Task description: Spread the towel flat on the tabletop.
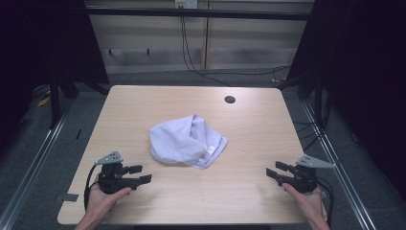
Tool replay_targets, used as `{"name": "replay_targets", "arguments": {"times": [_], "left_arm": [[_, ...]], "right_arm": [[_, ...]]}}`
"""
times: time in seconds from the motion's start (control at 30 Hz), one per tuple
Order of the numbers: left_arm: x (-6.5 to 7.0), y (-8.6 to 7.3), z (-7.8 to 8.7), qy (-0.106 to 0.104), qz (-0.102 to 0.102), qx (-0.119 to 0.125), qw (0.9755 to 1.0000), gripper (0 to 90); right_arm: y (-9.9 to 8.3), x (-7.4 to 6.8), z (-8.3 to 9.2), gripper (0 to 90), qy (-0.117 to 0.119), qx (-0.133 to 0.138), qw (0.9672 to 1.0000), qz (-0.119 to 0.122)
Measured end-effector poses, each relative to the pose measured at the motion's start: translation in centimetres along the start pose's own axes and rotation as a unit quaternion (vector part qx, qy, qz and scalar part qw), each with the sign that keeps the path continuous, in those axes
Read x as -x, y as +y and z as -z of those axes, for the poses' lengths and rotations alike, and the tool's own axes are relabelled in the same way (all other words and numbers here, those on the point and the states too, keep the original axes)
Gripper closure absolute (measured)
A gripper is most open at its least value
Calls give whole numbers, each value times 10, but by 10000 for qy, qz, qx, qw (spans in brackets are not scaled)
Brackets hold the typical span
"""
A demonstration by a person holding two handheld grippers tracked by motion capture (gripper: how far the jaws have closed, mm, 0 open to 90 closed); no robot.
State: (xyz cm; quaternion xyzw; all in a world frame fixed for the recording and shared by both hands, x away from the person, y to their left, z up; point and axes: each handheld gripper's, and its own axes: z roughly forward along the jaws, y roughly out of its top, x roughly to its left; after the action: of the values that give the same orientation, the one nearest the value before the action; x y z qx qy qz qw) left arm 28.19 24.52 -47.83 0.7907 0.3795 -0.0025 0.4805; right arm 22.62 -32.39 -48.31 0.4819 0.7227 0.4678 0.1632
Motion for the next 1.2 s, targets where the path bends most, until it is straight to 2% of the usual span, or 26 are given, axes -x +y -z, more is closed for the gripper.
{"name": "replay_targets", "arguments": {"times": [0.13,0.3,0.33,0.43,0.5,0.6,0.63,0.67,0.7,0.77,0.83,0.87,0.93,0.97,1.0,1.03,1.07,1.1,1.13,1.2], "left_arm": [[-2,-2,1,-84,109,28,9999,351],[-3,-1,2,-47,165,94,9998,323],[-4,0,2,-55,210,186,9996,344],[-5,5,2,4,168,234,9996,422],[-4,15,-2,34,103,293,9995,436],[-5,31,-15,140,-128,146,9997,408],[-5,31,-15,140,-128,146,9997,399],[-8,41,-22,49,-136,217,9997,403],[-10,49,-26,-11,-239,235,9994,409],[-12,61,-32,-15,-468,342,9983,453],[-14,66,-35,-17,-481,389,9981,482],[-18,71,-43,-15,-549,438,9975,494],[-23,69,-55,122,-625,296,9975,545],[-23,69,-55,122,-625,296,9975,531],[-30,65,-69,192,-576,39,9981,522],[-30,65,-69,192,-576,39,9981,523],[-35,58,-86,208,-649,-378,9970,520],[-35,55,-90,189,-701,-506,9961,513],[-34,53,-92,211,-782,-480,9956,508],[-34,52,-93,218,-777,-444,9957,505]], "right_arm": [[0,-1,0,388,8,-25,10000,11],[0,-2,-3,388,92,-112,9999,30],[2,-3,-5,387,130,-123,9998,73],[2,-4,-6,384,111,-155,9997,136],[0,-7,-8,366,197,-265,9994,132],[0,-8,-7,360,278,-293,9991,125],[0,-8,-7,360,278,-293,9991,125],[1,-11,-7,359,258,-311,9991,159],[0,-12,-7,356,268,-348,9990,128],[-1,-12,-9,327,317,-507,9982,65],[-1,-13,-10,335,316,-509,9981,116],[0,-12,-11,335,361,-515,9980,80],[0,-11,-12,335,402,-494,9979,92],[0,-11,-12,335,402,-494,9979,92],[0,-12,-13,335,404,-539,9977,105],[-1,-13,-13,336,403,-568,9975,124],[-1,-14,-12,336,417,-574,9973,166],[-1,-15,-11,336,420,-566,9972,241],[0,-17,-11,337,411,-558,9972,271],[0,-19,-10,336,423,-568,9970,301]]}}
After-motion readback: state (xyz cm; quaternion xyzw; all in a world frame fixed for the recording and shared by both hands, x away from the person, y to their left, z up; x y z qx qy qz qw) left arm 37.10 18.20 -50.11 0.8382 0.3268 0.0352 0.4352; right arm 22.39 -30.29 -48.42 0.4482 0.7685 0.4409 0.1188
